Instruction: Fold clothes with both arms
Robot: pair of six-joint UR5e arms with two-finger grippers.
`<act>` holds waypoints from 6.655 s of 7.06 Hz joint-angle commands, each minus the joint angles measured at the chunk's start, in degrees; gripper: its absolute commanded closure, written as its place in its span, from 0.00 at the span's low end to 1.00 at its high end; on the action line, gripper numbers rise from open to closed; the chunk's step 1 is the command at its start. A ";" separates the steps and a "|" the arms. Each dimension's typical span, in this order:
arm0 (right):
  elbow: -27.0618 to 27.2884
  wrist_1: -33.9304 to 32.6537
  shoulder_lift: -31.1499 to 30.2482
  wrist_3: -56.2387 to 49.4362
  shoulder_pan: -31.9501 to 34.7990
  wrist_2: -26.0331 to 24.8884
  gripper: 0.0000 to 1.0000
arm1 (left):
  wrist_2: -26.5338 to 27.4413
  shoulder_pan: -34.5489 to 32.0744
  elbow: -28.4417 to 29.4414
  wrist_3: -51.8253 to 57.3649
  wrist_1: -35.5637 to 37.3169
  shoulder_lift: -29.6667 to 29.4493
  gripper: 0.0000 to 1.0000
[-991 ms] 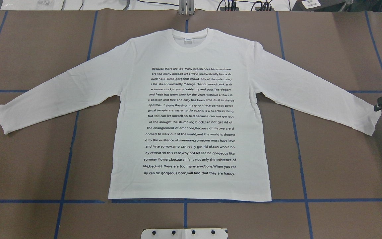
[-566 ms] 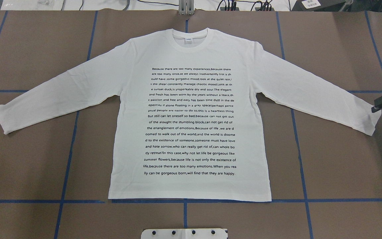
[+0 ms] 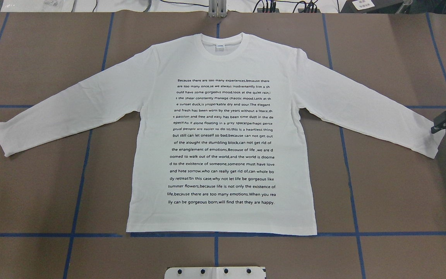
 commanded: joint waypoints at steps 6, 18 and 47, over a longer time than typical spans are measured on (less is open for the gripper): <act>11.70 -2.46 1.20 7.85 1.63 11.83 1.00 | 0.00 0.00 -0.26 0.26 -0.05 0.13 0.00; -14.16 -1.67 62.02 61.70 -36.94 -28.39 1.00 | -1.85 0.09 -0.18 0.61 -2.69 1.53 0.00; 28.97 -14.06 32.34 64.16 -32.03 -28.06 0.00 | 11.25 27.51 27.51 -36.92 -21.76 -14.46 1.00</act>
